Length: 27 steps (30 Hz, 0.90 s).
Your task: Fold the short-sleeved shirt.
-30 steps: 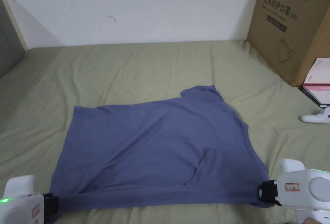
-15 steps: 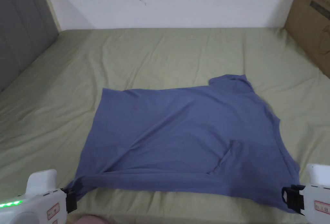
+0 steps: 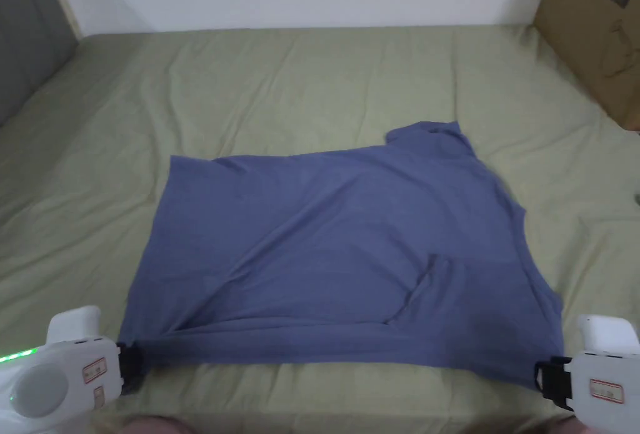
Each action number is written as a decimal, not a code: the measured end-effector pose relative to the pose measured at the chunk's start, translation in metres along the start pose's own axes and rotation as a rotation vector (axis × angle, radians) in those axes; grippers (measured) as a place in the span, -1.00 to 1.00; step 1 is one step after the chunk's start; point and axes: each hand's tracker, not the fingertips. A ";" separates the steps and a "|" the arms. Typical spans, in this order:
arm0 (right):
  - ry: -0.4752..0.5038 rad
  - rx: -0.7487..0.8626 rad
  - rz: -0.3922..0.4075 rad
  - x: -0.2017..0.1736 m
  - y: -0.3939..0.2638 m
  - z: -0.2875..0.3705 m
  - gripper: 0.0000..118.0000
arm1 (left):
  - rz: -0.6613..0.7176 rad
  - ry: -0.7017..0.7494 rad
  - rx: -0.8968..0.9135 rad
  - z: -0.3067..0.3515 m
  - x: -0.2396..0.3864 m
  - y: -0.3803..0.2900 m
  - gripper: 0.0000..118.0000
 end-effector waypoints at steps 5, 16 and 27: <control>-0.021 0.018 0.038 0.002 0.005 0.003 -0.51 | -0.061 -0.013 0.044 0.006 0.007 0.000 -1.00; -0.022 -0.051 0.069 0.011 0.024 -0.027 -1.00 | -0.052 -0.015 0.045 0.027 0.011 0.001 -1.00; 0.000 0.051 0.004 0.011 0.044 0.007 -1.00 | -0.066 -0.006 0.071 0.047 0.009 0.011 -0.99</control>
